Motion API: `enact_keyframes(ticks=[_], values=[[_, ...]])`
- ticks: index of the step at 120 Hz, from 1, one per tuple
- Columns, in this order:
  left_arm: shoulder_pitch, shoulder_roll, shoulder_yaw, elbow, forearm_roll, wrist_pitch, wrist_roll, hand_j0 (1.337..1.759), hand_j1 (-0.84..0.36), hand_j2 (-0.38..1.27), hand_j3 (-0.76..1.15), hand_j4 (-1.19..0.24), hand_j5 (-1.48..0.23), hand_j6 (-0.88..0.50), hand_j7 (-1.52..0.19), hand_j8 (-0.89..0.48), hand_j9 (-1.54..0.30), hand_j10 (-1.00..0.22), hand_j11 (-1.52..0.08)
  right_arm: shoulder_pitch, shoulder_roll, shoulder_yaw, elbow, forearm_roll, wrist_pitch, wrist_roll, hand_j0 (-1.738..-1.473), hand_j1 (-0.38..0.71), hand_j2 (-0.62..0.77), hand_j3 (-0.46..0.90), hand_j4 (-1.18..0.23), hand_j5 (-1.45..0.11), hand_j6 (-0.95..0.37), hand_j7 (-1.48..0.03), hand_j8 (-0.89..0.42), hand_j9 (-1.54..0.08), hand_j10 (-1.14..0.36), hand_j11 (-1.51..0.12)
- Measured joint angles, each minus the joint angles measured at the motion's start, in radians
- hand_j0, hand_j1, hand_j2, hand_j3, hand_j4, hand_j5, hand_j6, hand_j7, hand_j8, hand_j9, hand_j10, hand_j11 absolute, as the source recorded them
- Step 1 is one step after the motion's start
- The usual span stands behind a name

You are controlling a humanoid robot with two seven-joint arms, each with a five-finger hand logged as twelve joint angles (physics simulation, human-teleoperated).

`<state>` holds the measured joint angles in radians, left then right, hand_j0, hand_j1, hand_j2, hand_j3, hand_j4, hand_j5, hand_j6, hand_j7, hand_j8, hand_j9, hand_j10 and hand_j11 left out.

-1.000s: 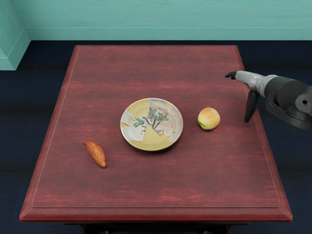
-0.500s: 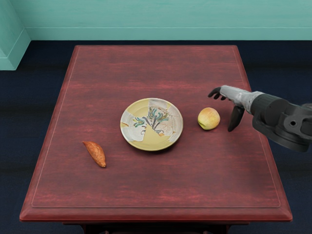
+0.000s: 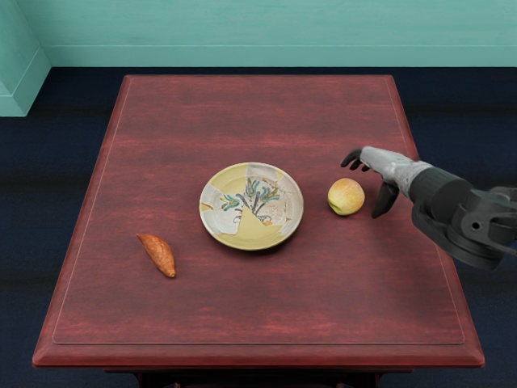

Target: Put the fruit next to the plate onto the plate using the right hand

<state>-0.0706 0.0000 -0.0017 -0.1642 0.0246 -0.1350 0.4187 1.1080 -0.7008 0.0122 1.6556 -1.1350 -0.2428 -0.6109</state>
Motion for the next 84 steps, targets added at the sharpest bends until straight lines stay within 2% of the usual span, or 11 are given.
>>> enact_keyframes(ticks=[84], values=[[0.0, 0.0, 0.0, 0.0, 0.0, 0.0, 0.0, 1.658, 0.34, 0.0, 0.0, -0.01, -0.01, -0.01, -0.01, -0.01, -0.01, -0.01, -0.01, -0.036, 0.065, 0.002, -0.029, -0.091, -0.054, 0.0, -1.658, 0.0, -0.05, 0.0, -0.29, -0.38, -0.3, -0.38, -0.3, -0.38, -0.29, -0.38]])
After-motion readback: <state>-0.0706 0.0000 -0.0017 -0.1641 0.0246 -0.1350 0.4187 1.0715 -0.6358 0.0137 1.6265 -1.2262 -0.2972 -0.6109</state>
